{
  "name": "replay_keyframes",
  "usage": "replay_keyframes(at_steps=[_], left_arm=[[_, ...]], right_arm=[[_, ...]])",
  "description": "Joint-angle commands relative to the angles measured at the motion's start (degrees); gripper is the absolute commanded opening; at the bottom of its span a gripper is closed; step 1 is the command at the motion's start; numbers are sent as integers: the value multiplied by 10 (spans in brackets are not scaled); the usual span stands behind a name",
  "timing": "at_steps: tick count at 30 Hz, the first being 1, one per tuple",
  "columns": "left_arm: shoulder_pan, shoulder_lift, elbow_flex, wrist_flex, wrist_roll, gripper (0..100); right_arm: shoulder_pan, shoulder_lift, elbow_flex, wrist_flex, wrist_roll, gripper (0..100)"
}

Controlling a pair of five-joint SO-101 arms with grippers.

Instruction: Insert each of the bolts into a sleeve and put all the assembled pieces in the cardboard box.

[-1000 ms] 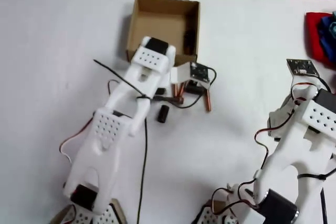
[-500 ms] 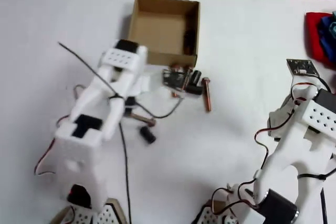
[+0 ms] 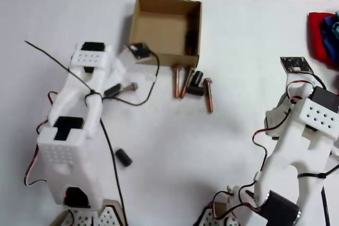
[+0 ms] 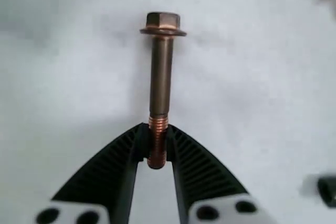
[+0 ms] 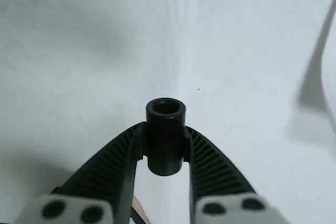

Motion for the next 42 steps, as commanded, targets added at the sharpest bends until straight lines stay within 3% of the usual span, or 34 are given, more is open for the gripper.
replay_keyframes(at_steps=[1, 9, 13, 18, 29, 32, 36, 42], left_arm=[[-5, -35, -1, 0, 98, 25], [-7, -35, -3, 46, 112, 69], [-1, -36, -10, 35, 215, 186], [26, -35, -20, -29, 284, 191], [46, 88, -86, -67, 287, 191], [33, 137, -144, -38, 287, 152], [31, 187, -231, 21, 287, 14], [43, 219, -346, 177, 286, 26]], right_arm=[[-4, -29, -3, -2, -3, 20], [-7, -29, -5, -2, -3, 20], [-7, -29, -5, -2, -3, 20], [-7, -29, -5, -2, -3, 20], [-4, -30, -5, -2, -3, 20], [-4, -30, -5, -2, -3, 20], [-5, -30, -5, -2, -3, 20], [-6, -30, -5, -6, -3, 20]])
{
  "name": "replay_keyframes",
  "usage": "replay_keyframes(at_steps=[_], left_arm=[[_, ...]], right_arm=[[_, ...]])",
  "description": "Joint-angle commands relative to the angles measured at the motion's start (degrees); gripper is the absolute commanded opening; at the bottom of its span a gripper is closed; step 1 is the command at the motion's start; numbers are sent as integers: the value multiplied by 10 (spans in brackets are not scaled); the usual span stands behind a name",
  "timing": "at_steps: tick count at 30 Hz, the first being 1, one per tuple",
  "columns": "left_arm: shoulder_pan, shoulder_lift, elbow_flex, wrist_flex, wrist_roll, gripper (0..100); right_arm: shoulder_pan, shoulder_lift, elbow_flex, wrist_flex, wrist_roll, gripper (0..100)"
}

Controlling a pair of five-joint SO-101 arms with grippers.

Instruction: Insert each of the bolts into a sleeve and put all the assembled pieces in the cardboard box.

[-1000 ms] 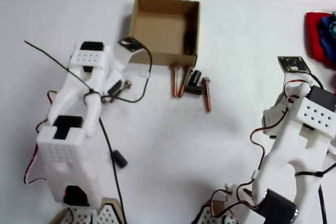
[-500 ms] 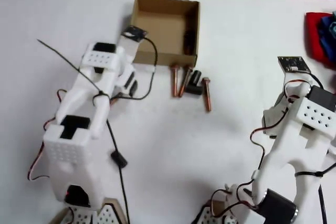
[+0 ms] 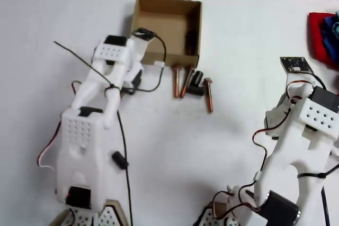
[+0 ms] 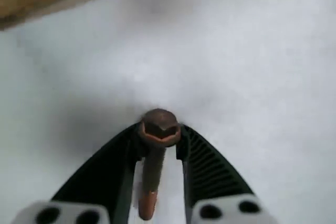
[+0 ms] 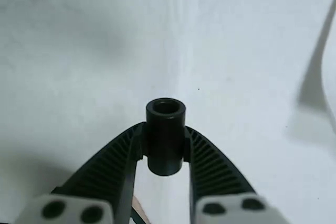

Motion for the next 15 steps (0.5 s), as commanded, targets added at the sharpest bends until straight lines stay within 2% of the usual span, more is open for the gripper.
replay_keyframes(at_steps=[1, 4, 10, 15], left_arm=[[-2, 5, -76, 93, 0, 26], [0, 3, -113, 143, 2, 26], [1, -42, -116, 149, 4, 26], [1, -148, -115, 149, 10, 26]], right_arm=[[-6, -30, -5, -6, -3, 20], [-7, -30, -5, -6, -3, 20], [-7, -30, -3, -4, -3, 20], [-13, -50, 1, -15, -2, 20]])
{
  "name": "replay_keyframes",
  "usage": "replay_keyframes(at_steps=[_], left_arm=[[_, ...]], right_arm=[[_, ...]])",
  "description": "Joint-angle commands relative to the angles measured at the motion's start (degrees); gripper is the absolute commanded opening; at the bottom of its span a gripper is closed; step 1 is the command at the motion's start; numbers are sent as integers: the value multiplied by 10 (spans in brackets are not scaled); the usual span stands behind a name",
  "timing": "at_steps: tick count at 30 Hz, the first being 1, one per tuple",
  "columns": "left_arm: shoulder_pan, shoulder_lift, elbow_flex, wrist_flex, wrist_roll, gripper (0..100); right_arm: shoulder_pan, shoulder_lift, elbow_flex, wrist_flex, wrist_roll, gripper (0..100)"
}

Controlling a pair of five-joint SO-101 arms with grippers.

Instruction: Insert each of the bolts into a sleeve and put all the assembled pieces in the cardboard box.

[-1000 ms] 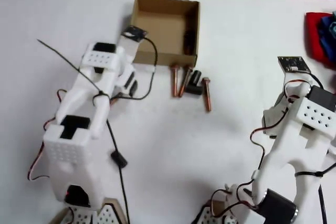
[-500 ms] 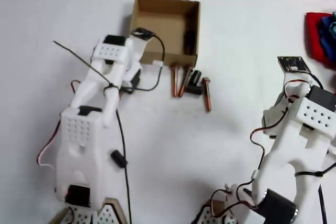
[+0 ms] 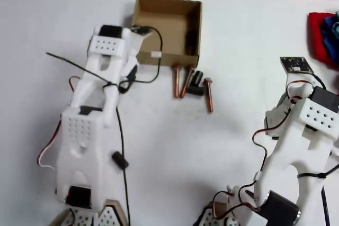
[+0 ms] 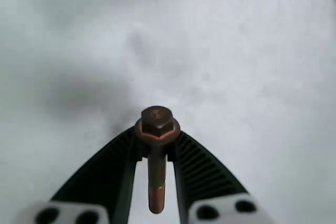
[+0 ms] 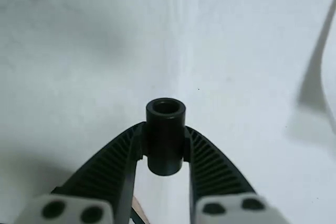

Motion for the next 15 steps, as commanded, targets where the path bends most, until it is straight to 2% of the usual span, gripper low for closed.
replay_keyframes(at_steps=[1, 4, 7, 11, 15], left_arm=[[1, -130, -19, 13, 23, 26], [3, -216, 39, 11, 75, 27], [10, -307, 136, -39, 104, 27], [14, -482, 309, -189, 127, 27], [36, -665, 549, -340, 142, 27]], right_arm=[[-19, -60, 9, -21, -2, 20], [-60, -141, 88, -61, -3, 20], [-115, -251, 233, -153, -26, 20], [-181, -397, 358, -255, -118, 20], [-270, -469, 367, -267, -178, 20]])
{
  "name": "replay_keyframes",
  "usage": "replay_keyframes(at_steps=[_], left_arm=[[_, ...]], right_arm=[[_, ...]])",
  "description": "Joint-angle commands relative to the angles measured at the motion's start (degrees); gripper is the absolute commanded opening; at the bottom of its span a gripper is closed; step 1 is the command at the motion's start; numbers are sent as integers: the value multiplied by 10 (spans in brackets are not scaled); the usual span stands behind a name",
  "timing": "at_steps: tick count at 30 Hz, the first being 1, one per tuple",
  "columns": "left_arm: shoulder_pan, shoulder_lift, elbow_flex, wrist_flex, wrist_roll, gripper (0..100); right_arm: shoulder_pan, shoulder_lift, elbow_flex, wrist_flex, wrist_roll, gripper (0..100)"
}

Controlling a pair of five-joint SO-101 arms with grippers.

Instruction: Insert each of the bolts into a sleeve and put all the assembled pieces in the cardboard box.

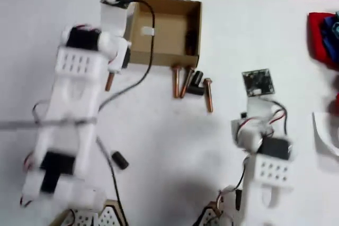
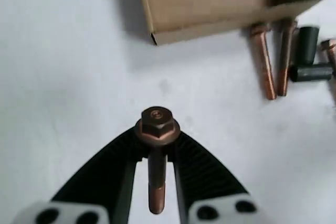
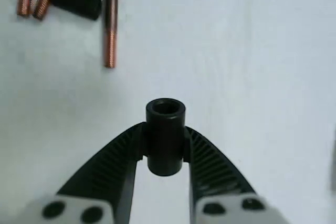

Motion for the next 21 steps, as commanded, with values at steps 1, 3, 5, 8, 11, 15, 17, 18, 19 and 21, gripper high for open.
replay_keyframes(at_steps=[1, 3, 5, 8, 11, 15, 17, 18, 19, 21], left_arm=[[25, -201, 218, -144, 9, 27], [33, -280, 306, -216, 9, 27], [43, -355, 359, -268, 9, 27], [61, -441, 400, -325, 9, 27], [65, -491, 409, -357, 9, 27], [68, -514, 408, -368, 11, 27], [72, -515, 408, -367, 35, 27], [76, -515, 407, -366, 56, 27], [76, -515, 404, -366, 80, 27], [86, -514, 387, -364, 124, 27]], right_arm=[[-90, -58, 3, -25, -33, 20], [-141, -53, 6, -46, -35, 20], [-182, -46, 6, -76, -35, 20], [-230, -39, 6, -145, -35, 20], [-252, -29, 7, -215, -35, 20], [-254, -12, 27, -297, -35, 21], [-255, -5, 39, -329, -35, 22], [-256, -1, 47, -349, -35, 22], [-256, 2, 55, -371, -35, 27], [-256, 10, 76, -413, -35, 59]])
